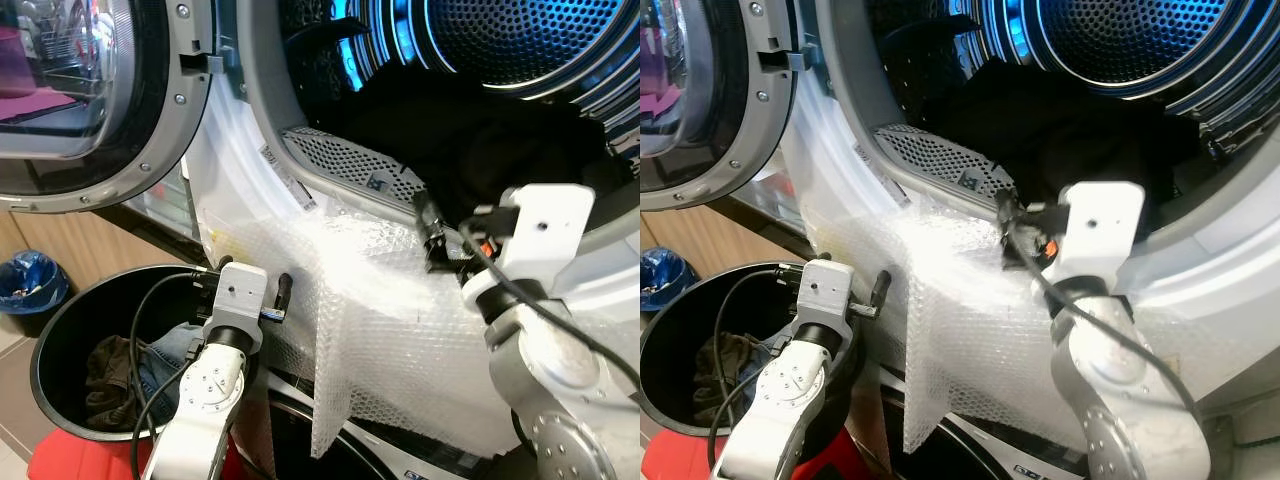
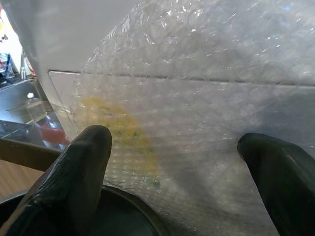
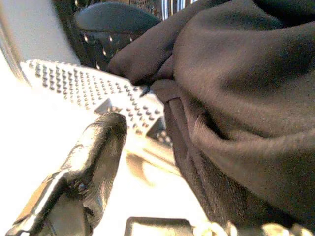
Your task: Clothes washing
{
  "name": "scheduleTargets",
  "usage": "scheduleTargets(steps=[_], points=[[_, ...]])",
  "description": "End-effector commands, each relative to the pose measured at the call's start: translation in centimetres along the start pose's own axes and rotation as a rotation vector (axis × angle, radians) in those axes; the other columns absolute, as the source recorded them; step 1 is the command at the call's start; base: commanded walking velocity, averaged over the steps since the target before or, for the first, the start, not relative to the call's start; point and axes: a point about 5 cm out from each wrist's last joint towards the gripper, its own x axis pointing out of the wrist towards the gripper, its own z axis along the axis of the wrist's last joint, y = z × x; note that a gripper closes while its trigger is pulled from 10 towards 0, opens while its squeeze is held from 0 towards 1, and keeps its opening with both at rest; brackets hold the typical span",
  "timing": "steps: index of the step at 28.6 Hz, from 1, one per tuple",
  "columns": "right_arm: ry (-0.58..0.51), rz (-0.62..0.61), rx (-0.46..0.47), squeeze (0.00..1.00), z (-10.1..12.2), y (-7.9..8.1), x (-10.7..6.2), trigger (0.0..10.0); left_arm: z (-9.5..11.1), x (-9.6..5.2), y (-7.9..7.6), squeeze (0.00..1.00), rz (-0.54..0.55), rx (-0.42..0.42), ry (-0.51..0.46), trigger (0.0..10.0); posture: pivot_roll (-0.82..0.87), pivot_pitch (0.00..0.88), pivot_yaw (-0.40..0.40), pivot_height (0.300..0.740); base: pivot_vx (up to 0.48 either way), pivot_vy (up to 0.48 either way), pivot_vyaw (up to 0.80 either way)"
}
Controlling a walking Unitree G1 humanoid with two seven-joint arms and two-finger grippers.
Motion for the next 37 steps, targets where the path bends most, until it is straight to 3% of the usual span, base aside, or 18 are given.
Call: scheduleTargets(steps=[1,4,7,8,12,16,23,28,35,37], points=[[0.108,-0.081,-0.005,0.00,-1.9,-1.0,-0.3,10.0,1.0,0.2,-2.3,0.00,-0.105,-0.028,-0.041,10.0,-0.22,0.078,-0.116,0.740,0.000,0.000,0.00],[0.155,-0.114,0.055,0.00,-2.9,-1.3,-0.8,10.0,1.0,0.2,-2.2,0.00,-0.102,-0.029,-0.040,10.0,-0.22,0.079,-0.117,0.740,0.000,0.000,0.00],[0.132,-0.071,0.116,0.00,-3.2,-1.5,-1.3,10.0,0.9,0.2,-2.2,0.00,-0.100,-0.029,-0.039,10.0,-0.22,0.079,-0.116,0.740,0.000,0.000,0.00],[0.095,-0.008,0.189,0.00,-2.8,-1.6,-1.4,10.0,0.9,0.2,-2.2,0.00,-0.101,-0.029,-0.039,10.0,-0.22,0.077,-0.116,0.740,0.000,0.000,0.00],[0.019,0.143,0.248,0.00,-1.7,-2.1,-2.1,10.0,0.9,0.2,-2.2,0.00,-0.103,-0.030,-0.039,10.0,-0.22,0.076,-0.115,0.740,0.000,0.000,0.00],[-0.030,0.254,0.289,0.00,-0.8,-1.3,-2.5,10.0,0.9,0.2,-2.3,0.00,-0.108,-0.031,-0.040,10.0,-0.22,0.072,-0.113,0.740,0.000,0.000,0.00],[-0.162,0.564,0.545,0.00,1.9,-0.1,-3.6,10.0,0.9,0.2,-2.4,0.00,-0.112,-0.030,-0.041,10.0,-0.21,0.066,-0.116,0.740,0.000,0.000,0.00],[-0.215,0.642,0.589,0.00,2.9,-0.6,-3.6,10.0,0.9,0.1,-2.4,0.00,-0.110,-0.033,-0.041,10.0,-0.21,0.066,-0.117,0.740,0.000,0.000,0.00],[-0.210,0.671,0.563,0.00,3.7,-0.8,-2.6,10.0,0.9,0.2,-2.4,0.00,-0.108,-0.033,-0.044,10.0,-0.21,0.063,-0.118,0.740,0.000,0.000,0.00],[-0.188,0.678,0.541,0.00,3.6,-0.3,-1.7,10.0,1.0,0.3,-2.3,0.00,-0.105,-0.032,-0.045,10.0,-0.20,0.062,-0.119,0.740,0.000,0.000,0.00]])
